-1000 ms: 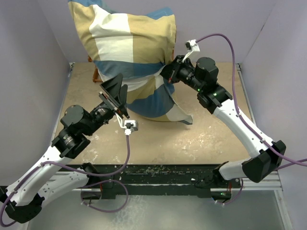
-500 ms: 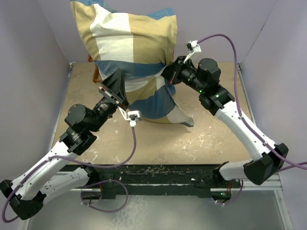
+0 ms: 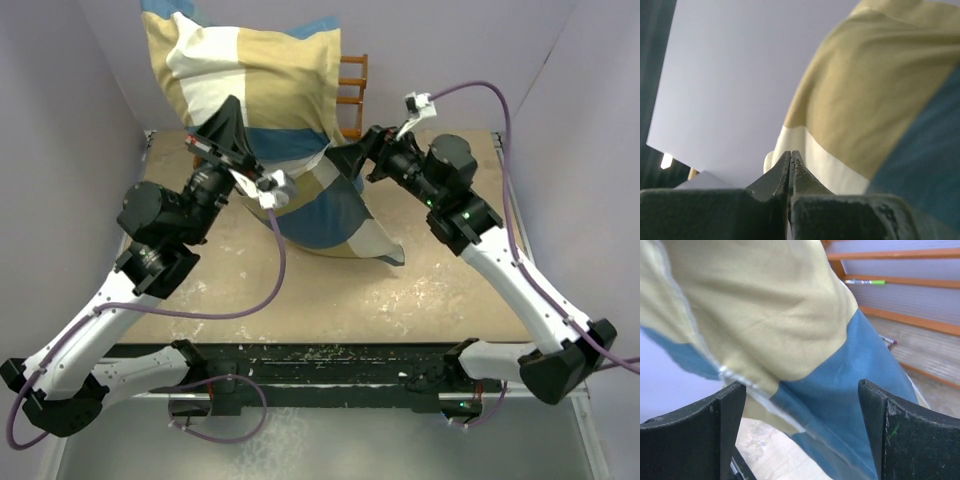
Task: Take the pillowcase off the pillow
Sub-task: Remove the pillow from the pillowcase.
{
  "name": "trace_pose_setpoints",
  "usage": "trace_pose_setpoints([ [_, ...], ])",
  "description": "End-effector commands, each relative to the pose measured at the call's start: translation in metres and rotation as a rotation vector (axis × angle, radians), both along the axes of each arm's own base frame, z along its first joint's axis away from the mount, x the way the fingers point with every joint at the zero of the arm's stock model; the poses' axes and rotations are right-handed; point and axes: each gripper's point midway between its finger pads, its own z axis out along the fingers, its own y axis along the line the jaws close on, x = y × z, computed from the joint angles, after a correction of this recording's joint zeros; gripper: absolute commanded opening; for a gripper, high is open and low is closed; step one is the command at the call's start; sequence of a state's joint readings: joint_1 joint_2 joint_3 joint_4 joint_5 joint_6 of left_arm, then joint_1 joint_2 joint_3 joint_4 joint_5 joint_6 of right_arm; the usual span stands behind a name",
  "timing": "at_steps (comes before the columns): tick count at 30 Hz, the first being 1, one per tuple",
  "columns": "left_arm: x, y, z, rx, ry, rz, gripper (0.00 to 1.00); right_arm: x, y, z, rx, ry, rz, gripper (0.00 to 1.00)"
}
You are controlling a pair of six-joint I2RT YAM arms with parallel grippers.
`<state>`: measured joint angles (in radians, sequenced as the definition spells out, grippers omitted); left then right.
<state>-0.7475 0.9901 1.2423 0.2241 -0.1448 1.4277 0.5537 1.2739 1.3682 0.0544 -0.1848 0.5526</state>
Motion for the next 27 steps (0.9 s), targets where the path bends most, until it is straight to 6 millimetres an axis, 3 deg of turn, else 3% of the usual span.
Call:
trace_pose_setpoints([
  [1, 0.006, 0.017, -0.004, -0.183, 0.249, -0.004, 0.0, -0.028, -0.027, 0.071, 0.153, -0.229, -0.052, 0.86],
  [4, 0.002, -0.001, -0.045, -0.068, 0.408, -0.079, 0.0, -0.038, -0.007, 0.067, 0.17, -0.234, 0.073, 0.81],
  [8, 0.005, -0.01, -0.08, -0.039, 0.54, -0.097, 0.02, -0.056, 0.041, 0.043, 0.114, -0.223, 0.318, 0.92],
  [11, 0.007, -0.015, -0.088, -0.058, 0.606, -0.109, 0.03, -0.078, 0.061, 0.035, 0.036, -0.329, 0.393, 0.99],
  [14, 0.009, -0.018, -0.084, -0.079, 0.614, -0.115, 0.02, -0.096, 0.062, 0.039, 0.001, -0.447, 0.39, 1.0],
  [17, 0.01, -0.022, -0.081, -0.09, 0.632, -0.127, 0.01, -0.104, 0.061, 0.046, 0.006, -0.496, 0.416, 1.0],
  [19, 0.011, -0.024, -0.081, -0.092, 0.639, -0.134, 0.01, -0.098, 0.066, 0.05, 0.008, -0.498, 0.413, 0.99],
  [20, 0.011, -0.025, -0.082, -0.091, 0.641, -0.137, 0.0, -0.09, 0.069, 0.052, 0.008, -0.481, 0.392, 0.95],
  [22, 0.011, -0.026, -0.08, -0.096, 0.639, -0.145, 0.0, -0.072, 0.078, 0.054, 0.003, -0.448, 0.36, 0.78],
  [24, 0.009, -0.026, -0.078, -0.101, 0.637, -0.148, 0.0, -0.059, 0.088, 0.047, 0.027, -0.37, 0.35, 0.36],
  [25, 0.009, -0.025, -0.077, -0.102, 0.636, -0.148, 0.02, -0.045, 0.084, 0.049, 0.049, -0.337, 0.292, 0.07],
  [26, 0.008, -0.024, -0.076, -0.1, 0.637, -0.147, 0.09, -0.03, 0.076, 0.05, 0.078, -0.288, 0.226, 0.0],
  [27, 0.006, -0.023, -0.075, -0.099, 0.638, -0.151, 0.29, -0.015, 0.064, 0.052, 0.117, -0.249, 0.175, 0.0],
])
